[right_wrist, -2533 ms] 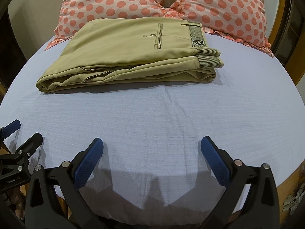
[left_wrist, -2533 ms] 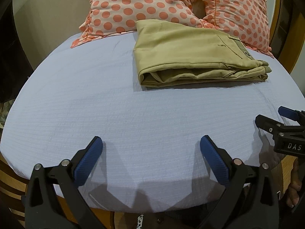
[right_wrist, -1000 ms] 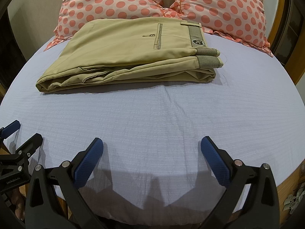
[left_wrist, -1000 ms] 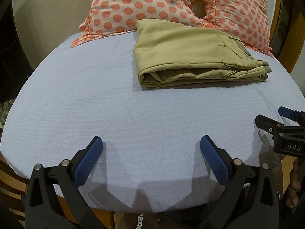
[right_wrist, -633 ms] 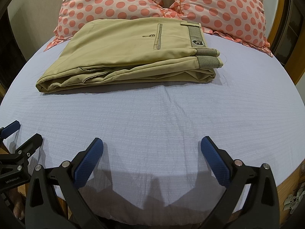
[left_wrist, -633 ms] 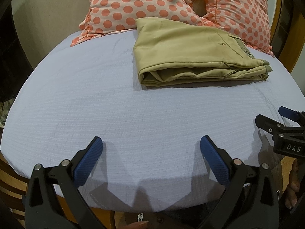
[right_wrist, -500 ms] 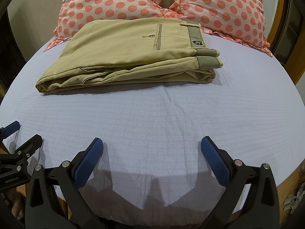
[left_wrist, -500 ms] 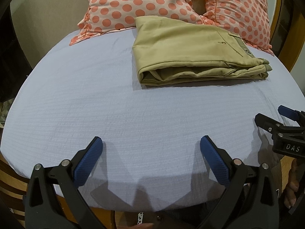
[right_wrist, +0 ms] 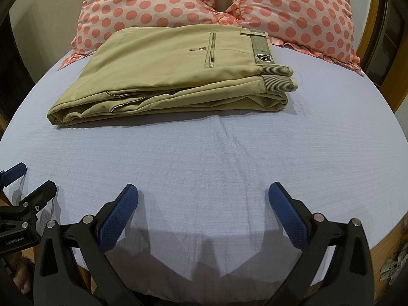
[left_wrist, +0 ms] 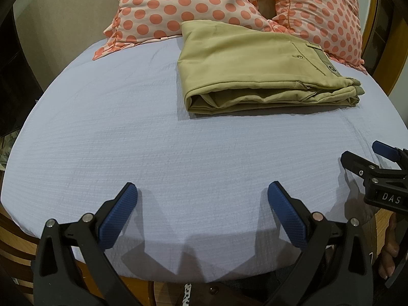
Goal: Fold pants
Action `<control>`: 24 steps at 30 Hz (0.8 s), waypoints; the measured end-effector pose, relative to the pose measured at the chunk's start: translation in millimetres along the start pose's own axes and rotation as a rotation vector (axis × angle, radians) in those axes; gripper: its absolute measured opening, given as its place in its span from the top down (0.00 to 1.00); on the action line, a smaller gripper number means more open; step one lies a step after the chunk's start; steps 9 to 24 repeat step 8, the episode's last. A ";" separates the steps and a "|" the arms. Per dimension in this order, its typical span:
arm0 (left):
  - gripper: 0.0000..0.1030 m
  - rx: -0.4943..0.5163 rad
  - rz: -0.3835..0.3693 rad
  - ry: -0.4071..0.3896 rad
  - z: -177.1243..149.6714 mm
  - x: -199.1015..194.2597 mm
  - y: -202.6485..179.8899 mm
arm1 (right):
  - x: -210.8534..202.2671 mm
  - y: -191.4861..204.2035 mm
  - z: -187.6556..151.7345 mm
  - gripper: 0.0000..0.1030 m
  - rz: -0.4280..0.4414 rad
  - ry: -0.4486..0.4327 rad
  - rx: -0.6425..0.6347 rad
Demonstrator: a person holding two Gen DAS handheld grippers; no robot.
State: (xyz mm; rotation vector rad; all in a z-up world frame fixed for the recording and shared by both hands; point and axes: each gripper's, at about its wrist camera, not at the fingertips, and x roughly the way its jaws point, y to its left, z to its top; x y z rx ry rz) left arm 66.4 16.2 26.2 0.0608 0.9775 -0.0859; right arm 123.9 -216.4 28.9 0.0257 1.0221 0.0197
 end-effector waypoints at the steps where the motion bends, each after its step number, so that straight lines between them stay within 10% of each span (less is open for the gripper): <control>1: 0.02 0.000 0.000 0.001 0.1 -0.1 0.1 | 0.0 0.0 0.0 0.01 0.000 0.000 0.000; 24: 0.02 -0.002 0.001 -0.005 0.8 0.8 0.0 | 0.2 -0.6 0.2 0.01 0.000 -0.001 0.000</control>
